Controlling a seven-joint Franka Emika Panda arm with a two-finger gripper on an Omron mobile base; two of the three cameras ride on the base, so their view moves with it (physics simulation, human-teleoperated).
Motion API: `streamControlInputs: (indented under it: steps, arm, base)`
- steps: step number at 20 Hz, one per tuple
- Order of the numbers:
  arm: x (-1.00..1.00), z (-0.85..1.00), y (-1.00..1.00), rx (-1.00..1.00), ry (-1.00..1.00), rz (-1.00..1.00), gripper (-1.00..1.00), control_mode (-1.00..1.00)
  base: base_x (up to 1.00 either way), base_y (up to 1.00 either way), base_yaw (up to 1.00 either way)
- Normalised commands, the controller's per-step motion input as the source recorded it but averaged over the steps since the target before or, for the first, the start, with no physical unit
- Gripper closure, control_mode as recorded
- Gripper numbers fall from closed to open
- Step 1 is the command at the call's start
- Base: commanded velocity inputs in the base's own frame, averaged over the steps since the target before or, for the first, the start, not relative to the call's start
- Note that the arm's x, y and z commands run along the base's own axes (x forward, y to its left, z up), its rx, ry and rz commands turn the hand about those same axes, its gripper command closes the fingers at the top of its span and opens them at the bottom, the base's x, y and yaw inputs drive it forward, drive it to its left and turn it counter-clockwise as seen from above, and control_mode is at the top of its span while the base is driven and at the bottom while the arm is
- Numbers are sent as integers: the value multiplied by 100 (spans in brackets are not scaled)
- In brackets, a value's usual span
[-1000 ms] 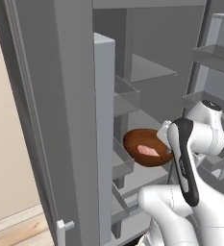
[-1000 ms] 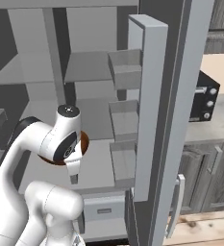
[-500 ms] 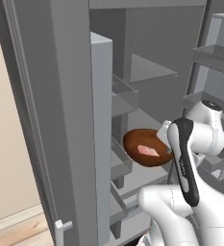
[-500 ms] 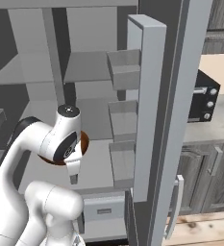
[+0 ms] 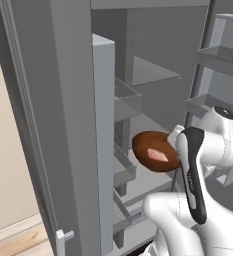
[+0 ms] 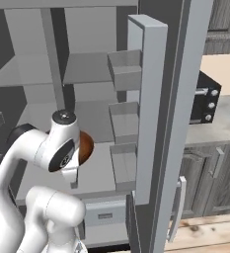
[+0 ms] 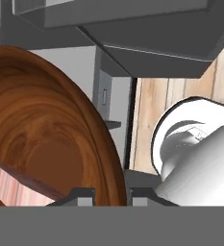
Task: Place one of the steaks on the plate and the other in the bowl. Then place the bowl in the fridge.
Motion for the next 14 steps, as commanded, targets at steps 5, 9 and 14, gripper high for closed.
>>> streamControlInputs:
  steps: [5,9,14]
  arm:
    - [-1,0,15,0,-13,-29,100,-100]
    - [9,0,-9,0,-5,-19,100,-100]
    - [22,0,1,0,-4,-7,100,-100]
  base:
    - [0,0,0]
    - [0,0,0]
    - [0,0,0]
